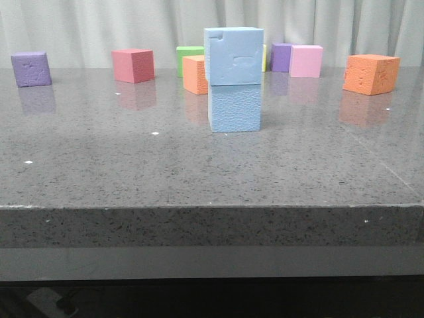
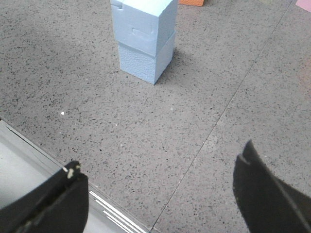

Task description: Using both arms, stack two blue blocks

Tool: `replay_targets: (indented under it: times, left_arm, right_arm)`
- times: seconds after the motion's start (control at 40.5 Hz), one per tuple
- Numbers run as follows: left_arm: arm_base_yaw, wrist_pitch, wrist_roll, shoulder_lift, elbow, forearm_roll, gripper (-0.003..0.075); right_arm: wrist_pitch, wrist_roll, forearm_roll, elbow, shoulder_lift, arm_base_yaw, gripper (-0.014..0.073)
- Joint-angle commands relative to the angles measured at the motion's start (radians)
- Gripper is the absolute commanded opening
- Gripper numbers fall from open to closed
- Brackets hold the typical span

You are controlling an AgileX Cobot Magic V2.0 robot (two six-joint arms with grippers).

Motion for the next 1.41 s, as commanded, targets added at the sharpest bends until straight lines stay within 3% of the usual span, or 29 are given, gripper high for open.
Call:
replay_targets:
  times: [0.0, 0.42, 0.666, 0.74, 0.864, 0.938, 1.036, 1.135, 1.382]
  left_arm:
    - [-0.009, -0.115, -0.022, -0.135, 0.143, 0.009, 0.0533]
    - [-0.009, -0.302, -0.213, -0.589, 0.744, 0.1, 0.0533]
    - [-0.009, -0.388, -0.218, -0.761, 0.894, 0.102, 0.0532]
    - [-0.009, -0.394, -0.218, -0.775, 0.909, 0.102, 0.0489]
    - [-0.009, -0.401, -0.218, -0.775, 0.915, 0.102, 0.0313]
    - [-0.009, -0.407, -0.218, -0.775, 0.915, 0.102, 0.0188]
    - [-0.009, -0.407, -0.218, -0.775, 0.915, 0.102, 0.0079]
    - [-0.009, -0.407, -0.218, -0.775, 0.915, 0.102, 0.0]
    - [-0.009, -0.407, -0.218, -0.775, 0.915, 0.102, -0.002]
  right_arm:
    - [-0.067, -0.012, 0.016, -0.026, -0.01, -0.005, 0.0608]
    - [-0.07, -0.012, 0.018, -0.026, -0.01, -0.005, 0.0608]
    - [-0.071, -0.012, 0.017, -0.026, -0.007, -0.005, 0.0608]
    - [-0.068, -0.012, 0.017, -0.026, -0.004, -0.005, 0.0601]
    - [-0.065, -0.012, 0.017, -0.026, 0.004, -0.005, 0.0458]
    - [-0.063, -0.012, 0.017, -0.026, 0.006, -0.005, 0.0252]
    - [-0.063, -0.012, 0.017, -0.026, 0.007, -0.005, 0.0017]
    - [-0.063, -0.012, 0.017, -0.026, 0.007, -0.005, -0.0121]
    - [-0.063, -0.012, 0.018, -0.026, 0.007, -0.005, -0.0124]
